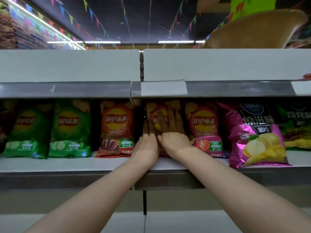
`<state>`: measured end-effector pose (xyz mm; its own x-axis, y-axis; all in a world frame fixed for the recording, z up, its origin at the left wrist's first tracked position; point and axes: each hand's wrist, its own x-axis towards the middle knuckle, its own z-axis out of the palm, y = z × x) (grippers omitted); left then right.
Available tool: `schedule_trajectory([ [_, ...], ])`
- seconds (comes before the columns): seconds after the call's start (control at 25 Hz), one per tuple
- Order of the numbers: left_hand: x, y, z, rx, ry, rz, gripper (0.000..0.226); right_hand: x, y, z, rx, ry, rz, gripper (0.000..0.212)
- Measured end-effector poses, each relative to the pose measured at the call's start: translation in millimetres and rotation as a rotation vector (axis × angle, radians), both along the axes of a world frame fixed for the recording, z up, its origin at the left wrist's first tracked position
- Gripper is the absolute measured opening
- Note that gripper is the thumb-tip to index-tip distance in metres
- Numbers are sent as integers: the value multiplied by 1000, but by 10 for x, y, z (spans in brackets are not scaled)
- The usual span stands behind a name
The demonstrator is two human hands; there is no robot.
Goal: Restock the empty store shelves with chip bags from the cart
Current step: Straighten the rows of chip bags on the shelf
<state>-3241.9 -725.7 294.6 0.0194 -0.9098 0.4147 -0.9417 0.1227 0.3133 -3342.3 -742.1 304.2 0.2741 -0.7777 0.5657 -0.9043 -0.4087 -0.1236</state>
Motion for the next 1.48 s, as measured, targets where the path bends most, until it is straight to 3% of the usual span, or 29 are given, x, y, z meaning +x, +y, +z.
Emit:
schedule_trajectory([
  [0.24,-6,207,86,-69,-11,-33,67,-76,178,156,10,41,-87,54],
  [0.4,-85,416,233,-203,-7,-40,51,-168,319,220,-165,-10,-68,31],
  [0.68,-22,412,172,-272,-39,-120,49,-69,441,196,-208,-2,-48,31],
  [1.0,-478,417,237,-402,-134,-161,48,-595,526,255,-220,14,-274,34],
  [1.16,-851,315,186,-328,-166,-263,54,-829,483,128,-232,91,-325,13],
  [1.28,-971,176,99,-212,-243,-243,61,-907,414,123,-58,127,-332,28],
  [1.48,-1048,81,88,-91,-320,-129,40,-858,265,236,113,153,-316,32],
])
